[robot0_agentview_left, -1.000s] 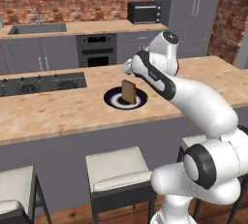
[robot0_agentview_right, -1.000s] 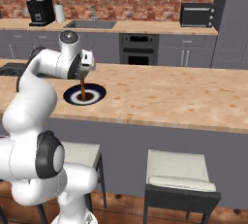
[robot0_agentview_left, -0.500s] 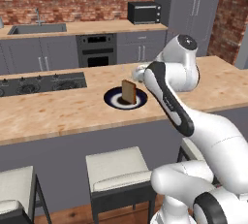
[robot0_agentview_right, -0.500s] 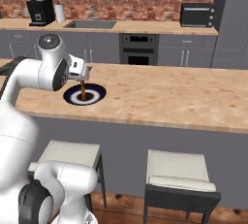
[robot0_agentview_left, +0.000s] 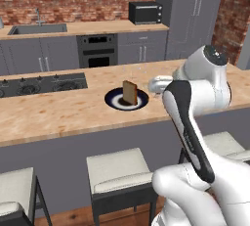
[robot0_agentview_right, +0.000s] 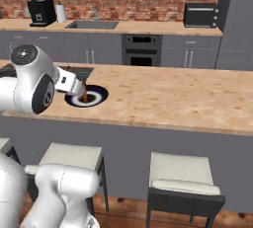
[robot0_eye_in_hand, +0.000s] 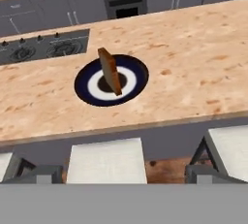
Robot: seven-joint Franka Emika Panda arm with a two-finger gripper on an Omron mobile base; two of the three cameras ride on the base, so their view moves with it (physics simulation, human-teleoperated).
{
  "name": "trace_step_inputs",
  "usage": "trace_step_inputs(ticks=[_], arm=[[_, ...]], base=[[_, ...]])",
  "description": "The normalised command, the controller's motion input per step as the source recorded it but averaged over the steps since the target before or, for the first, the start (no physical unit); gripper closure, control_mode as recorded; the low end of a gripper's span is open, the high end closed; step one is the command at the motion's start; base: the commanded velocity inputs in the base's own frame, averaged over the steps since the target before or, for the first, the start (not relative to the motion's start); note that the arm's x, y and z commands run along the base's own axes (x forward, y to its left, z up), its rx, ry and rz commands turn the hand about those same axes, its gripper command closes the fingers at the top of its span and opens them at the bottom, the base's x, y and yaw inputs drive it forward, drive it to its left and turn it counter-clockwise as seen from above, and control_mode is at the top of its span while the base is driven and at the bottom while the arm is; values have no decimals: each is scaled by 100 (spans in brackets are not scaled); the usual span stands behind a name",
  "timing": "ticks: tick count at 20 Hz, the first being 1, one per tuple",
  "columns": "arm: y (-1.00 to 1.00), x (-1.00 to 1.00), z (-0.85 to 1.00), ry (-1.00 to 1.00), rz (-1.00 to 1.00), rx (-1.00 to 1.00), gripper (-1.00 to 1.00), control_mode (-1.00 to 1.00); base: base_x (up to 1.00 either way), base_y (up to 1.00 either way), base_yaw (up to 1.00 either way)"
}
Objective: Start the toaster. Once the lever pops up, take the bread to the plate on the dining counter.
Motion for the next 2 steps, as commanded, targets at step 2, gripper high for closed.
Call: trace_step_inputs(ticks=[2], arm=[[-25,-95,24,3,-4,-1,-100,-100]], base=[[0,0,0]])
